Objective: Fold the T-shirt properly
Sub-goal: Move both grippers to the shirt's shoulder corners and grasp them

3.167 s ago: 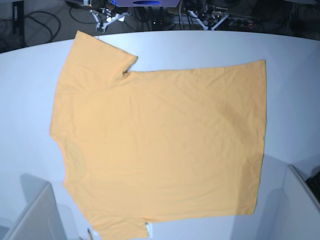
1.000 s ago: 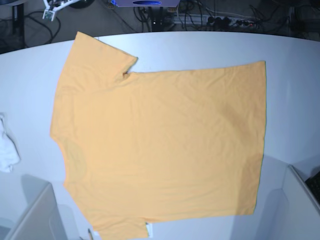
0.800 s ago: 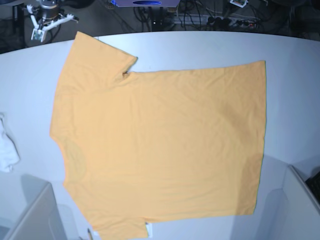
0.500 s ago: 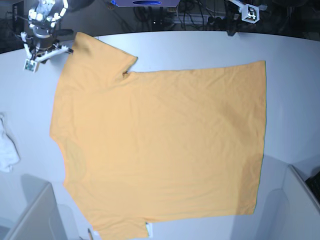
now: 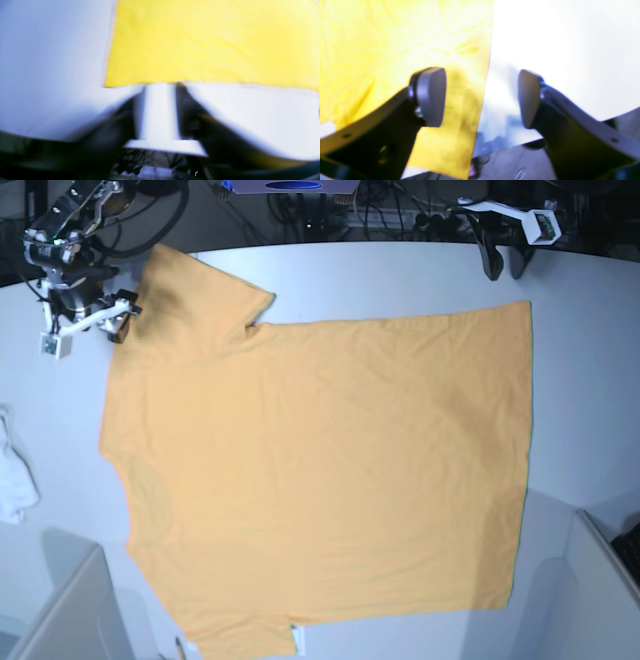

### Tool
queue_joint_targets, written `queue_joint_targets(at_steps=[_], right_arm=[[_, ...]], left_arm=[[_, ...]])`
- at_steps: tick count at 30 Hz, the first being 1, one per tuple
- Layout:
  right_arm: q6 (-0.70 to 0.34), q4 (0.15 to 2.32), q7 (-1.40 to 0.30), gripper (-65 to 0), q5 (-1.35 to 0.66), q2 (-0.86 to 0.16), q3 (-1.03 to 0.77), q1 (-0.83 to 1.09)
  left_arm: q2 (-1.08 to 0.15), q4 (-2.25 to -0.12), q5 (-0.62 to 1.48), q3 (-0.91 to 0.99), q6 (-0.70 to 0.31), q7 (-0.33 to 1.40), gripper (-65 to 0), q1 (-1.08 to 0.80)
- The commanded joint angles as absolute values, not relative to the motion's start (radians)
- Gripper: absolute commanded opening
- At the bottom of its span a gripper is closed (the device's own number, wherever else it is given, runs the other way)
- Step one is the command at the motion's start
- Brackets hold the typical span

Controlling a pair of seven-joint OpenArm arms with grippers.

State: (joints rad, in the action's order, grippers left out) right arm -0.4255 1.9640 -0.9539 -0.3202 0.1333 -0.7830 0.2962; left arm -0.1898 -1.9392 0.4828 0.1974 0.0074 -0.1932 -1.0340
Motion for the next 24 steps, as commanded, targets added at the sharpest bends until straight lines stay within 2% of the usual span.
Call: queue_joint_targets(at_steps=[1, 2, 4, 8, 12, 24], right_arm=[[-0.43, 1.966, -0.951, -31.1, -0.346, 0.127, -0.799, 0.272], [-0.43, 1.949, -0.974, -32.3, -0.346, 0.127, -0.808, 0.248], [-0.43, 1.908, -1.009, -32.6, -0.344, 0.127, -0.829, 0.211], [-0.427, 1.828, -1.017, -32.7, -0.343, 0.122, -0.835, 0.183], [-0.426, 1.745, -1.015, -32.9, -0.343, 0.111, -0.842, 0.18], [-0.429, 1.684, -1.024, -32.9, -0.348, 0.12, -0.792, 0.236]], left_arm=[[-0.209, -1.957, 0.507, 0.223, 0.005, -0.223, -29.5, -1.047], [-0.228, -1.956, 0.545, 0.24, 0.005, -0.223, -22.4, -1.046], [-0.26, -1.956, 0.61, 0.26, 0.005, -0.223, -17.3, -1.033], [-0.314, -1.937, 0.743, 0.265, -0.018, -0.223, -17.1, -1.017], [-0.326, -1.886, 0.846, 0.266, -0.116, -0.223, -17.1, -0.992], [-0.326, -1.805, 0.852, 0.265, -0.124, -0.222, -17.1, -0.941]])
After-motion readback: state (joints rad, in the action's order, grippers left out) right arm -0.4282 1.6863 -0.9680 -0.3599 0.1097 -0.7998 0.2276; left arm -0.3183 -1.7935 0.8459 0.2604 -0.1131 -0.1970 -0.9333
